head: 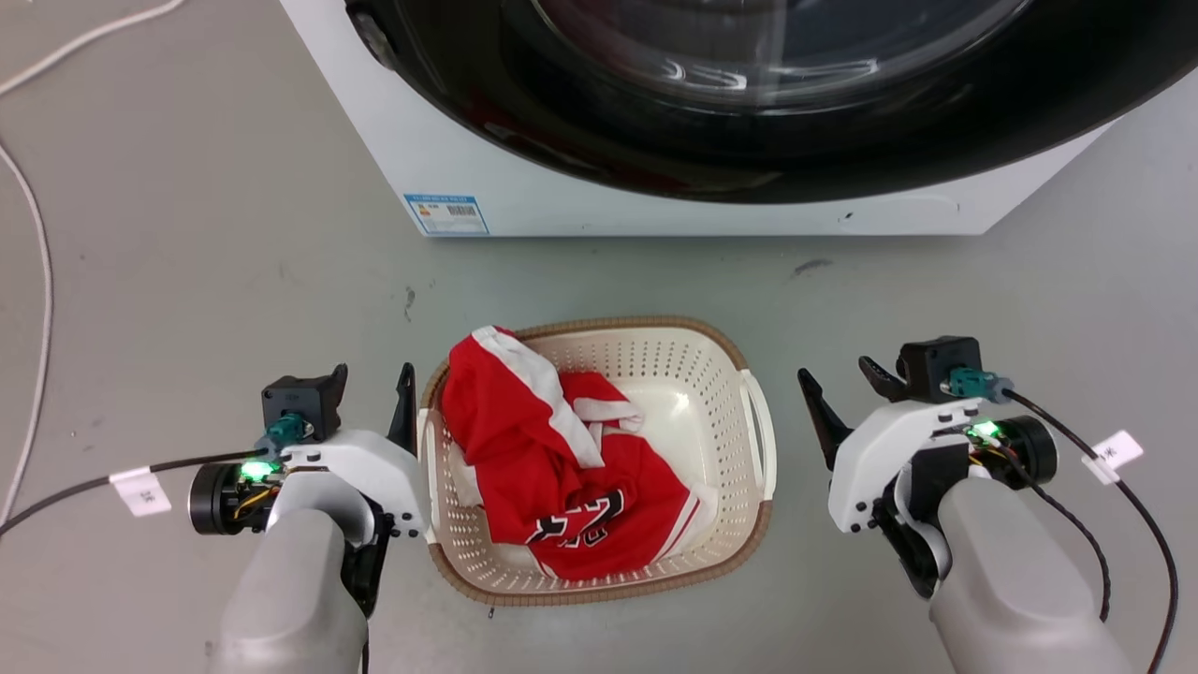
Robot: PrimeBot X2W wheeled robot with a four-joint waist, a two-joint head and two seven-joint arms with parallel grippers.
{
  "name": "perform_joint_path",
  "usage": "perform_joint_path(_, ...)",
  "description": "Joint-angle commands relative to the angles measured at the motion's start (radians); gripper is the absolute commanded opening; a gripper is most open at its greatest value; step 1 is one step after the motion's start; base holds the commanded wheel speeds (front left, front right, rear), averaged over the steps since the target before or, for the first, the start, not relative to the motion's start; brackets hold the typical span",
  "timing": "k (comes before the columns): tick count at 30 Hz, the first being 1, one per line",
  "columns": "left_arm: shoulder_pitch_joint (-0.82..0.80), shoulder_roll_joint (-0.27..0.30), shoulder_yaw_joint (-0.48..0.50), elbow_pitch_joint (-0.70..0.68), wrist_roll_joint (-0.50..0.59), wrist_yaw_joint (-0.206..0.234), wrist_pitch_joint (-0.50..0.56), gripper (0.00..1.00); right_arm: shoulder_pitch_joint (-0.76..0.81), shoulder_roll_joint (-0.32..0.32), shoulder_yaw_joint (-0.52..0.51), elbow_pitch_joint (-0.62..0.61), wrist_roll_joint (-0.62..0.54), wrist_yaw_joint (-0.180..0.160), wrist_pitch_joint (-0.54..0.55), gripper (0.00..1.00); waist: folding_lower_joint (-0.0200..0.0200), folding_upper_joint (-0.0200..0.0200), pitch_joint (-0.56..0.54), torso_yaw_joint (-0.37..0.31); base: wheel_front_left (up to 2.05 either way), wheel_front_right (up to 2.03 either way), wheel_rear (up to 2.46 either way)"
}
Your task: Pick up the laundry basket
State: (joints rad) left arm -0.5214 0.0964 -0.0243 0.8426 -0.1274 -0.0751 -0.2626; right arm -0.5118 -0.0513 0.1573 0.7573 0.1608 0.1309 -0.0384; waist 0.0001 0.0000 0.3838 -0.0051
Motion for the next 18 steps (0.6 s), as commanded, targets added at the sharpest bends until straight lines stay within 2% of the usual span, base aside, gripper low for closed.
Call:
perform_joint_path(1, -0.031, 0.007, 0.001, 0.038, -0.010, -0.010, 0.006, 1.00, -0.030, 0.002, 0.010, 0.027, 0.018, 0.000, 0.007, 1.00, -0.0001, 0.0000, 0.033, -0.002, 0.00, 0.00, 0.00)
perform_joint_path(10, -0.167, 0.030, -0.012, 0.265, -0.060, -0.047, 0.111, 1.00, -0.163, 0.002, 0.092, 0.204, 0.106, 0.000, 0.053, 1.00, -0.0001, 0.0000, 0.121, -0.008, 0.00, 0.00, 0.00)
perform_joint_path(18, -0.237, 0.046, -0.032, 0.375, -0.099, -0.055, 0.195, 1.00, -0.264, 0.002, 0.178, 0.323, 0.199, 0.000, 0.077, 1.00, -0.0001, 0.0000, 0.189, -0.013, 0.00, 0.00, 0.00)
